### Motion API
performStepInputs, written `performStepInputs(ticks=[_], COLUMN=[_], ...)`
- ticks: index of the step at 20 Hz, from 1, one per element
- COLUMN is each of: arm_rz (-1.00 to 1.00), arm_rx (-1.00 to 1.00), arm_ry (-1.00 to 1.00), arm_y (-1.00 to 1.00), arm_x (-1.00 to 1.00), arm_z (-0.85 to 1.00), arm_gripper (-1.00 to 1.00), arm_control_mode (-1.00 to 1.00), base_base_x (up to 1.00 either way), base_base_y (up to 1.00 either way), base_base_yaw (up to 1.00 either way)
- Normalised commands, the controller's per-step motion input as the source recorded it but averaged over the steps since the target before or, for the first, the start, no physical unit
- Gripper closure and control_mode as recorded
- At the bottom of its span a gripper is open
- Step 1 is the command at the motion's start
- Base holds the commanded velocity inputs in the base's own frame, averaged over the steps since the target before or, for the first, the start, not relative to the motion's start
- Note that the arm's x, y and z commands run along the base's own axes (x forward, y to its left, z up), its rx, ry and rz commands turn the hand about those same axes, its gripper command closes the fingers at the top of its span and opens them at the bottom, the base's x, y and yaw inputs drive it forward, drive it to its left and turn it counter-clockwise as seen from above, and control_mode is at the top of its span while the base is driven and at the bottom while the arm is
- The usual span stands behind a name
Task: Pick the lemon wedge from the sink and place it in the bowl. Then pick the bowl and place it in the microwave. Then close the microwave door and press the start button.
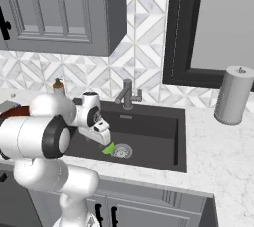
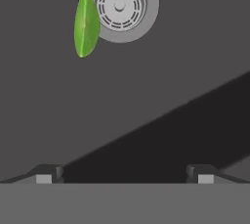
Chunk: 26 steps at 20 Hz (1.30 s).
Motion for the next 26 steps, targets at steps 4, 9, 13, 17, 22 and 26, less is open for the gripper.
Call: performStepInputs(ticks=[4,9,13,17,22,26], arm_rz=[-0.02,0.0,0.0,0.0,0.0,0.0], arm_rx=[-0.05,-0.01,-0.01,0.0,0.0,0.0], arm_ry=[0.0,0.0,0.0,0.0,0.0,0.0], arm_y=[0.04,-0.06,-0.05,-0.02,-0.07,-0.13], arm_x=[0.31,0.18,0.09,0.14,0.22,0.22], arm_z=[-0.27,-0.24,-0.3,-0.27,-0.16,-0.15], arm_gripper=[-1.0,-1.0,-1.0,-1.0,-1.0,-1.0], arm_control_mode=[-1.0,-1.0,-1.0,-1.0,-1.0,-1.0], base_base_x=[0.0,0.0,0.0,0.0,0.0,0.0], base_base_y=[0.0,0.0,0.0,0.0,0.0,0.0], base_base_yaw=[0.0,0.0,0.0,0.0,0.0,0.0])
